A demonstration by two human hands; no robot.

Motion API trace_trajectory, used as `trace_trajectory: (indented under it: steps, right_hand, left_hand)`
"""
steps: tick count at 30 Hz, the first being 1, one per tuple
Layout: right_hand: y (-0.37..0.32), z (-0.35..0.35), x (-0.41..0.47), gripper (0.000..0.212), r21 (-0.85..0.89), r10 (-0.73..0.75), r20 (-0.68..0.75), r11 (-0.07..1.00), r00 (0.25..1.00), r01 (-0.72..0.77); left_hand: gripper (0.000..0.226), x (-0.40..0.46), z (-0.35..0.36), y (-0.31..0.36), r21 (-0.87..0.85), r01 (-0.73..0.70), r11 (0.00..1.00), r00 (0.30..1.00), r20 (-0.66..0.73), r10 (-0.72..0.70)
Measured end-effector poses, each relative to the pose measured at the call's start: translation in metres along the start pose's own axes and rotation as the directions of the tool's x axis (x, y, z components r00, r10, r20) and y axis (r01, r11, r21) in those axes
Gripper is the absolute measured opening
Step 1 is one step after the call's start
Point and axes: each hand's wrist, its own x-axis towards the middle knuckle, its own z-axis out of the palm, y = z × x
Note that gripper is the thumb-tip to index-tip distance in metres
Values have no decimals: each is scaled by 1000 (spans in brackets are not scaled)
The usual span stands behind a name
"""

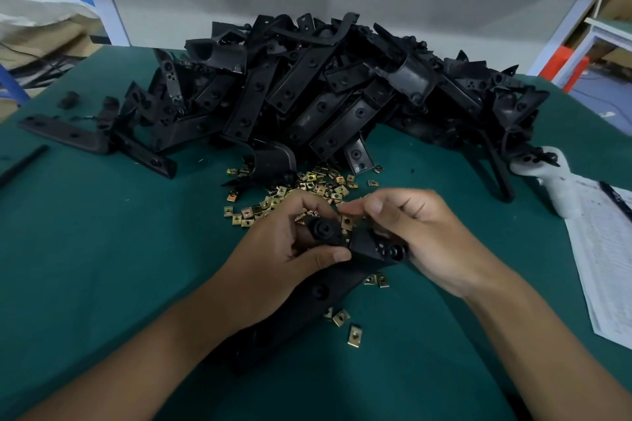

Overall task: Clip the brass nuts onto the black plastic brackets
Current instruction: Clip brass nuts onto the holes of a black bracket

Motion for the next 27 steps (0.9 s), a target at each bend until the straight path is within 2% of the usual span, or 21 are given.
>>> trace_trajectory:
  steps: [4, 6, 8, 11, 14, 19, 22, 27]
  right_hand:
    - [0, -1, 1, 48, -9, -8, 3, 1000, 1000, 8]
    - [1, -3, 1, 40, 77, -21, -6, 997, 1000, 21]
    - [1, -6, 4, 27, 208, -10, -82, 978, 997, 27]
    - [4, -11, 11, 47, 544, 146, -195, 839, 970, -17]
    - [7, -13, 15, 59, 701, 282, -184, 709, 942, -75]
    - [11, -13, 16, 56, 709, 299, -125, 694, 946, -126]
    - [10, -14, 15, 61, 724, 280, -84, 676, 956, -135]
    - [8, -12, 15, 59, 712, 277, -88, 689, 957, -134]
  left_hand:
    - [40, 0, 1, 3, -46, -23, 999, 1000, -17, 22]
    - [41, -1, 0, 5, -32, -40, 999, 998, -48, 38]
    - [39, -1, -1, 6, -34, -48, 998, 996, -74, 45]
    - [36, -1, 0, 9, -35, -53, 998, 995, -83, 50]
    - [29, 0, 0, 9, -30, -75, 997, 991, -115, 71]
    - [21, 4, -6, 7, -70, -76, 995, 980, -190, 62]
    - [22, 4, -6, 6, -54, -85, 995, 976, -208, 72]
    - [24, 4, -6, 4, -66, -80, 995, 969, -241, 62]
